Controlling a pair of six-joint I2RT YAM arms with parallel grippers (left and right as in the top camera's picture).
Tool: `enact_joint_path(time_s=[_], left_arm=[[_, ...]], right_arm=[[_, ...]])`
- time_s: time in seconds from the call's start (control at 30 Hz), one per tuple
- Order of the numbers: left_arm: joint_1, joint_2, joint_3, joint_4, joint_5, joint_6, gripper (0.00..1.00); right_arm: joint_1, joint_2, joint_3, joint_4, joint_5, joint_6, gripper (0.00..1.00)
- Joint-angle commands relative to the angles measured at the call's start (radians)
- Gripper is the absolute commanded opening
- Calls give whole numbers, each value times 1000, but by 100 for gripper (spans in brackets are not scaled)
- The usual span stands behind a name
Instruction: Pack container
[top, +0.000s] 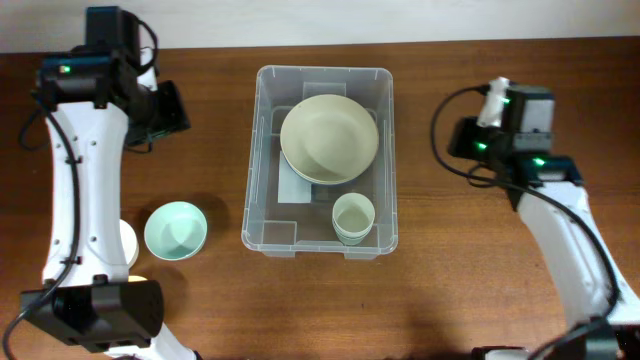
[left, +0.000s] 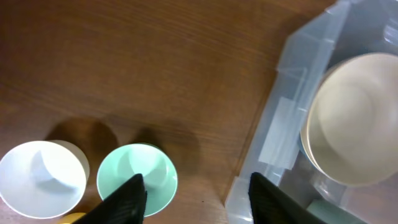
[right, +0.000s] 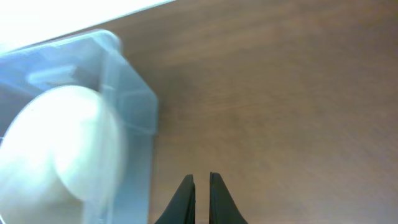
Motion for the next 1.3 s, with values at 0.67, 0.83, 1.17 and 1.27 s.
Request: enact_joint_path(time_s=[0.67, 0.83, 1.17, 1.27], left_arm=[[53, -10, 13, 2, 14, -5, 63], [53, -10, 13, 1, 14, -5, 63], [53, -10, 13, 1, 14, -5, 63], [53, -10, 13, 1, 14, -5, 63]], right_arm=[[93, 312, 23, 318, -321, -37, 4], [93, 313, 23, 332, -407, -37, 4], [93, 314, 23, 346, -472, -37, 5], [93, 314, 23, 346, -464, -37, 8]])
